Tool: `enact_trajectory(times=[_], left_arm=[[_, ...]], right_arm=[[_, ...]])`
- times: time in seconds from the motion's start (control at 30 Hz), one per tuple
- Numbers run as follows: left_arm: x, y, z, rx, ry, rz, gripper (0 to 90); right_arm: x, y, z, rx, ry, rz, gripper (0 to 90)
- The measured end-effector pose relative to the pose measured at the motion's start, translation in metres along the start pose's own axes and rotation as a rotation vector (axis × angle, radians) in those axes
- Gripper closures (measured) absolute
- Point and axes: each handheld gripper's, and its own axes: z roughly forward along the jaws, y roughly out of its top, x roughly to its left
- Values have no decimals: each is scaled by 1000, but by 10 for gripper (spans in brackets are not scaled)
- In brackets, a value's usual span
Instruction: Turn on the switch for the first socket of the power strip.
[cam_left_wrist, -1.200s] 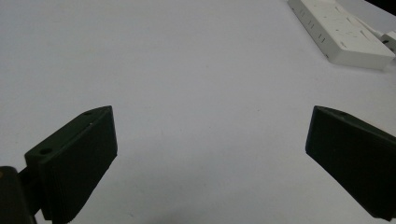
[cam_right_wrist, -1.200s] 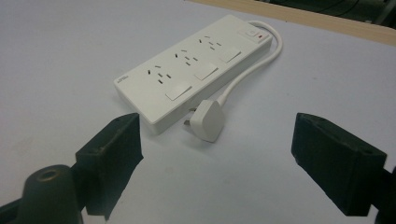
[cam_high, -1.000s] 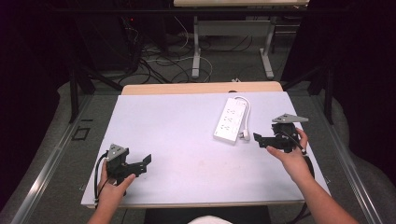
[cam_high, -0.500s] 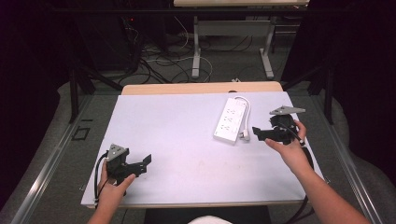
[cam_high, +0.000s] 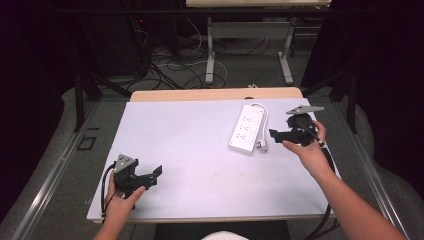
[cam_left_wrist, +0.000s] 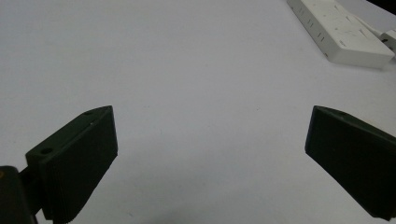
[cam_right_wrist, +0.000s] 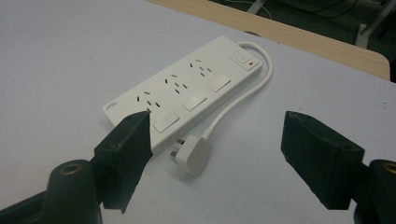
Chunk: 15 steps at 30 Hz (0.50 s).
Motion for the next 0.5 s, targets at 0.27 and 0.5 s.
enact_trajectory(times=[0.27,0.5], left_arm=[[0,0,0,-1,-2,2,23],[0,0,0,2,-2,1,23]], right_arm=[[-4,8,8,26,7,2,301],[-5,15,14,35,7,-5,348]])
